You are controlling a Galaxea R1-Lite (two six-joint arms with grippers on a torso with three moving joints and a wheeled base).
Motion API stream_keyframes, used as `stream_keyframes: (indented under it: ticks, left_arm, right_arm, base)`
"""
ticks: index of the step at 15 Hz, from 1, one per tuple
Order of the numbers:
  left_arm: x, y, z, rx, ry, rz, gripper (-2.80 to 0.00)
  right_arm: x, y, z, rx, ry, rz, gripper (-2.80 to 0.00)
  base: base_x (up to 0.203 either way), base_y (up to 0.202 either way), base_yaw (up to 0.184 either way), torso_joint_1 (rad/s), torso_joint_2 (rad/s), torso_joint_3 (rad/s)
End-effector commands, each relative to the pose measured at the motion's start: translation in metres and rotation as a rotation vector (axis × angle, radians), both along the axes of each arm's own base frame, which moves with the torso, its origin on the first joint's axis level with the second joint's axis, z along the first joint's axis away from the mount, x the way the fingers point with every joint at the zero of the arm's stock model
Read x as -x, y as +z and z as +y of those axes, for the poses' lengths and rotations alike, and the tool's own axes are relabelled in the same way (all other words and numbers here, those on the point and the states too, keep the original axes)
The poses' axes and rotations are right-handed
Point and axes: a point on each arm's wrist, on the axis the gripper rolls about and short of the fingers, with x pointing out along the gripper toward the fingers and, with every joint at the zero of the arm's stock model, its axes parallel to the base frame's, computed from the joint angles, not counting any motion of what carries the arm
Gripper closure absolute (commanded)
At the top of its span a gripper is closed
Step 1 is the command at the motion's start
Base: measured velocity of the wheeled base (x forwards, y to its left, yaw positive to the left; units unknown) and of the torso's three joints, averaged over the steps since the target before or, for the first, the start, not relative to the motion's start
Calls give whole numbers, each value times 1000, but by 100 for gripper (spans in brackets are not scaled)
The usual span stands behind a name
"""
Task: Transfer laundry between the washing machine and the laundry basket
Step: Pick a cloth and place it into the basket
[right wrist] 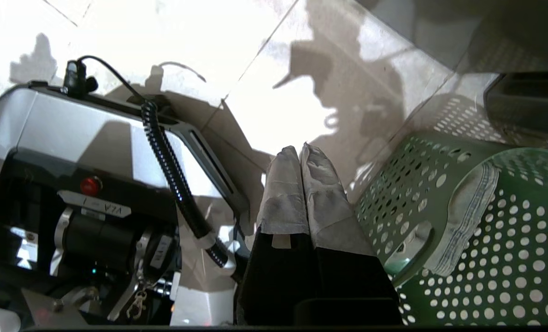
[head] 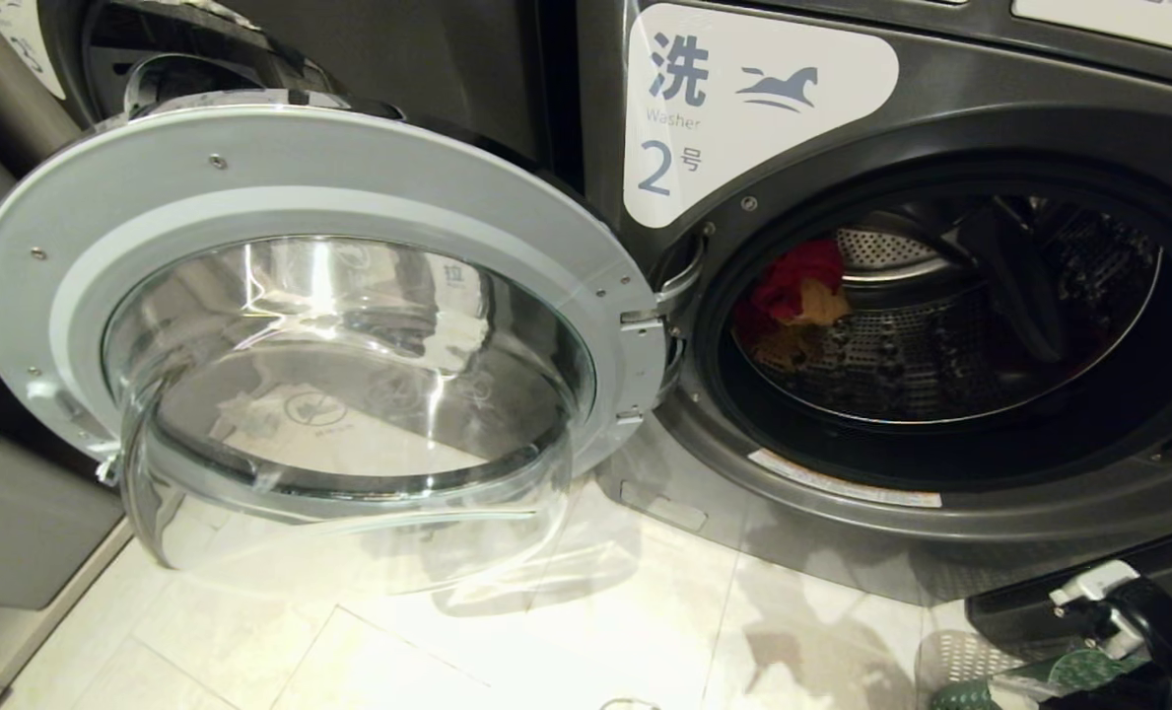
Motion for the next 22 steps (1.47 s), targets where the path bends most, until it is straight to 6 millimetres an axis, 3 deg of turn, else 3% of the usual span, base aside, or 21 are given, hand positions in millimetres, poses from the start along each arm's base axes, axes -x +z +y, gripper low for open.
stream_keyframes:
  ticks: [1,7,13,22]
  left_arm:
    - [0,0,0,0,0,1,0]
    - [0,0,0,0,0,2,0]
    - [0,0,0,0,0,2,0]
    - [0,0,0,-3,-1,1,0]
  right_arm:
    - [2,-2,-1,6,1,5,0]
    - [-8,28,3,-6,-23,-139,0]
    - [-11,26,25,6,117,-110,0]
    - [-13,21,28,61,146,-97,0]
  base:
    - [0,0,0,0,0,0]
    - [0,0,0,0,0,0]
    - [0,0,0,0,0,0]
    - [0,0,0,0,0,0]
